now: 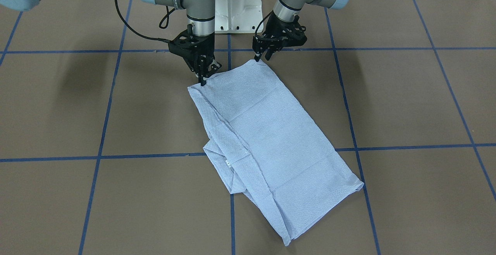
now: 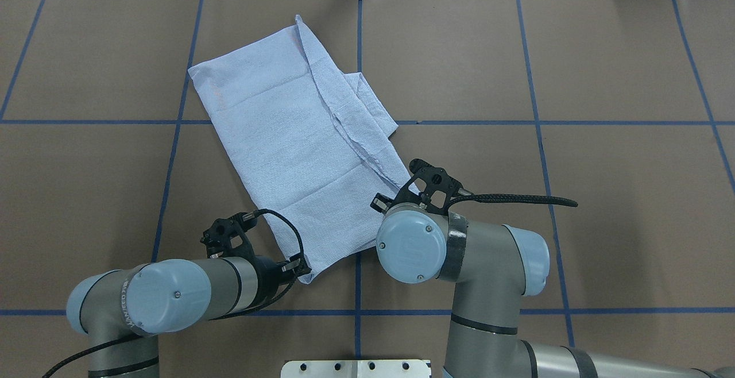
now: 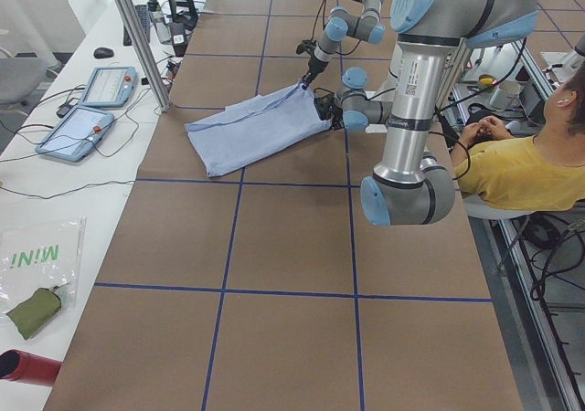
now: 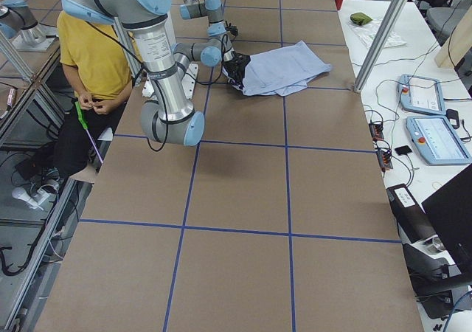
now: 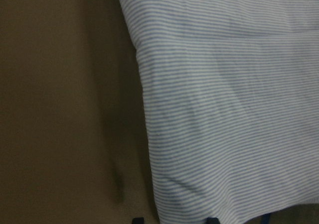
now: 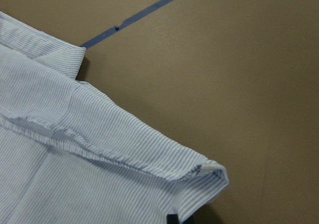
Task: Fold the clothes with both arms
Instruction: 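Bring both grippers to the shirt's edge nearest the robot and grasp it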
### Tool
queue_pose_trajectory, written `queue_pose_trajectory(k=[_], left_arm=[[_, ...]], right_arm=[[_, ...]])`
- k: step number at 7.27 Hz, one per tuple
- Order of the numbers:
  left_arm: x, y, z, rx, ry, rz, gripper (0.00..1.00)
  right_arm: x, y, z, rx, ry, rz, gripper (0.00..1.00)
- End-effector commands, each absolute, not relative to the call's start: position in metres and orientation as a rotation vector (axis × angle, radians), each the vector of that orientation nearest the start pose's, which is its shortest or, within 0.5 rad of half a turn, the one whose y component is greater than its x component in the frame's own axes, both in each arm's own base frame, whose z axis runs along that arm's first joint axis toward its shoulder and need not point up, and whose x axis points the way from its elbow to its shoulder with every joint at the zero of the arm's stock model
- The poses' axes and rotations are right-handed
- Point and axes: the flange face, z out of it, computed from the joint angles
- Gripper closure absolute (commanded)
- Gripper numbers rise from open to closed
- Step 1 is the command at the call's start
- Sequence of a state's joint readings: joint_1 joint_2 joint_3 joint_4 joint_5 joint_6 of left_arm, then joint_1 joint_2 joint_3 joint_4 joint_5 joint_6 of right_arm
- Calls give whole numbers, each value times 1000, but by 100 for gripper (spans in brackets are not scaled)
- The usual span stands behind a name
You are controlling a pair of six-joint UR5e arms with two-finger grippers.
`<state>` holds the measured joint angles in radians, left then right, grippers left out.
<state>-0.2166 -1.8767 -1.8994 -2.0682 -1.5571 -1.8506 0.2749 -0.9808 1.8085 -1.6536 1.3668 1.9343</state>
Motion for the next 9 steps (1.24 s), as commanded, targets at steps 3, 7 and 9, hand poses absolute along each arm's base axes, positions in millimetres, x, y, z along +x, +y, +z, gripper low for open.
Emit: queue_pose_trajectory(k=[3, 7, 9], left_arm=[[543, -265, 281, 9, 1150, -477, 48], [551, -267, 280, 9, 1148, -477, 84], [550, -263, 283, 11, 1143, -467, 100]], right_arm=[[-576, -321, 231, 164, -766, 680, 100], [-576, -320, 231, 163, -768, 679, 100], [-576, -320, 236, 164, -762, 677, 100]])
